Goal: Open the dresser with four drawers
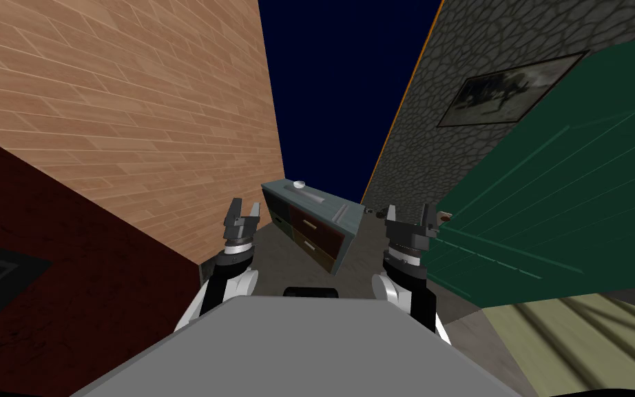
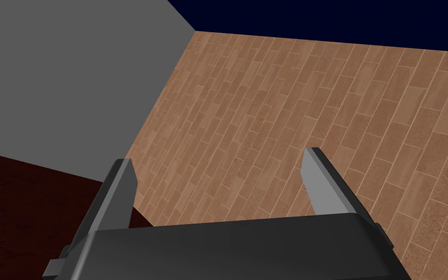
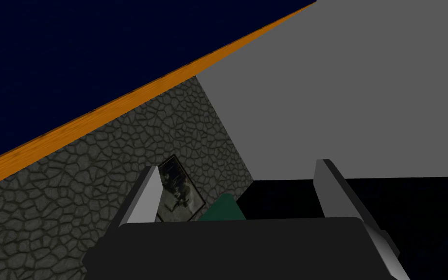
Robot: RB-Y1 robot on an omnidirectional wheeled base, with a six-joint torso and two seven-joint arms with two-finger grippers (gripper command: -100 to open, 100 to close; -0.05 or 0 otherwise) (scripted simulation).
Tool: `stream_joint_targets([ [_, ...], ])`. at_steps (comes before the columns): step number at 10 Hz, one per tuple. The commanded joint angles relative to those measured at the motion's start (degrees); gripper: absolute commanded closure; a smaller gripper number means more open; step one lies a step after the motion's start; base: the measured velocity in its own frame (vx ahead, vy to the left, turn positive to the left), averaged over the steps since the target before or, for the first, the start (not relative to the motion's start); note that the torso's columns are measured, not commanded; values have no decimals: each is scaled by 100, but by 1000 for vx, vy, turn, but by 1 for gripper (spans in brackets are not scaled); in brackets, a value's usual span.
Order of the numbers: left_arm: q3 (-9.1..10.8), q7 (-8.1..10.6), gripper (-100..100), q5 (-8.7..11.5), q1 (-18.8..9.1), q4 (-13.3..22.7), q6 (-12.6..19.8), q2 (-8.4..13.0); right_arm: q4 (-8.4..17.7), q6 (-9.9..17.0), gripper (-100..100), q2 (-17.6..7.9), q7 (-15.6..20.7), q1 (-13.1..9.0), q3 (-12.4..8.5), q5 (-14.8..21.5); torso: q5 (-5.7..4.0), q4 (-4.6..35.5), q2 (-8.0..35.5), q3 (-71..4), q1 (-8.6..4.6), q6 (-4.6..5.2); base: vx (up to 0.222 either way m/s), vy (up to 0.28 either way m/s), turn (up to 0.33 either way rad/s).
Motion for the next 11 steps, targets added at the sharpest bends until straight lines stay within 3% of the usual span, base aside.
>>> stream_joint_targets([
  [1,0,0,0,0,0,0,0,0,0,0,0,0,0,0,0,0,0,235,232,-467,0,0,0,0,0],
  [9,0,0,0,0,0,-2,-1,0,-2,0,0,0,0,0,0,0,0,3537,3539,-7073,0,0,0,0,0],
  [10,-31,-10,-100,-24,-46,112,45,192,-2,-1,0,0,0,0,0,0,0,3960,3962,-7919,0,0,16,-4,-45],
  [11,-75,-24,-100,-57,-109,268,109,320,0,0,0,0,0,0,0,0,0,4148,4151,-8315,0,1,38,-3,-101],
])
